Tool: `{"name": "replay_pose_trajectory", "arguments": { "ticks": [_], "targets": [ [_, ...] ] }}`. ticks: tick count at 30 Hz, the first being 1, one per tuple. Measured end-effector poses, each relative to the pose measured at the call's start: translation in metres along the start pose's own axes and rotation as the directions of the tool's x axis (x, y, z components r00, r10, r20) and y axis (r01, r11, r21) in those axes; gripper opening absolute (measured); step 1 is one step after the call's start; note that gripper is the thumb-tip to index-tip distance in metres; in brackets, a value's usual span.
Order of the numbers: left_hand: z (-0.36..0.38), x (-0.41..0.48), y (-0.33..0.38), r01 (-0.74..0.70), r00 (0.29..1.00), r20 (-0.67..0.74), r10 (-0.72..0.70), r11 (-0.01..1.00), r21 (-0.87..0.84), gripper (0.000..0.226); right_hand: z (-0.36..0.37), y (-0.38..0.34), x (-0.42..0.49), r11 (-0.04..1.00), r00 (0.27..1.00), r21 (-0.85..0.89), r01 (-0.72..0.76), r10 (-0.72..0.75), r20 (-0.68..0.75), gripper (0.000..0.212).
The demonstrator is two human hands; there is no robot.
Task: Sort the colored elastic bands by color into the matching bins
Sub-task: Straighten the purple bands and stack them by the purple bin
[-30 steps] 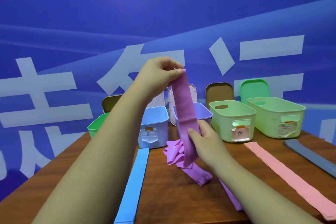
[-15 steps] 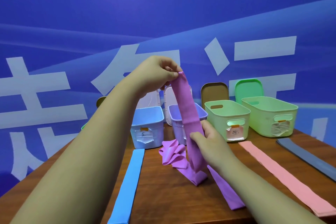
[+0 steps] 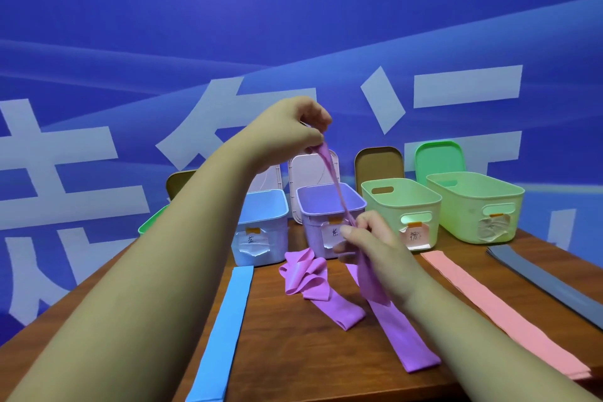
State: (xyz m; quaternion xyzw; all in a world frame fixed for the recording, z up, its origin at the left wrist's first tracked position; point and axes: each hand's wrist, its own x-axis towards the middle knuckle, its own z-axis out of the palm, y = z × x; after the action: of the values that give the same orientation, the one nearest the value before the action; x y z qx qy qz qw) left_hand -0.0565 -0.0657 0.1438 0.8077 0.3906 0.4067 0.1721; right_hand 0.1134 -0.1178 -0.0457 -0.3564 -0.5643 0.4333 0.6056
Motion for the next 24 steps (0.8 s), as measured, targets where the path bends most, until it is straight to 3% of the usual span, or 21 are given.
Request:
{"name": "replay_pose_trajectory", "arguments": {
  "ticks": [2, 5, 8, 13, 20, 24],
  "targets": [
    [-0.002, 0.002, -0.001, -0.010, 1.000, -0.002, 0.010, 1.000, 0.014, 0.032, -0.004, -0.001, 0.000, 1.000, 1.000, 0.025, 0.001, -0.001, -0.031, 0.040],
    [-0.003, 0.005, -0.002, -0.015, 0.999, -0.046, 0.017, 1.000, 0.026, 0.032, -0.008, 0.000, 0.002, 0.996, 0.994, -0.090, -0.010, 0.000, -0.113, 0.030],
    [-0.001, 0.007, -0.005, -0.009, 0.996, -0.093, 0.012, 1.000, 0.023, 0.030, -0.010, 0.003, 0.003, 0.995, 0.993, -0.077, -0.065, 0.057, -0.104, 0.033],
    [0.003, 0.011, -0.012, -0.002, 0.994, -0.108, 0.007, 0.999, 0.038, 0.030, -0.014, 0.005, 0.001, 0.963, 0.989, -0.241, -0.119, 0.092, -0.118, 0.011],
    [0.012, 0.018, -0.022, 0.049, 0.984, -0.158, -0.078, 0.983, -0.177, 0.026, -0.020, 0.011, -0.006, 0.935, 0.991, -0.332, -0.128, 0.104, -0.089, 0.030],
    [0.021, 0.023, -0.031, 0.060, 0.977, -0.190, -0.102, 0.975, -0.215, 0.028, -0.023, 0.013, -0.012, 0.879, 0.987, -0.456, -0.142, 0.091, -0.131, 0.032]
  ]
}}
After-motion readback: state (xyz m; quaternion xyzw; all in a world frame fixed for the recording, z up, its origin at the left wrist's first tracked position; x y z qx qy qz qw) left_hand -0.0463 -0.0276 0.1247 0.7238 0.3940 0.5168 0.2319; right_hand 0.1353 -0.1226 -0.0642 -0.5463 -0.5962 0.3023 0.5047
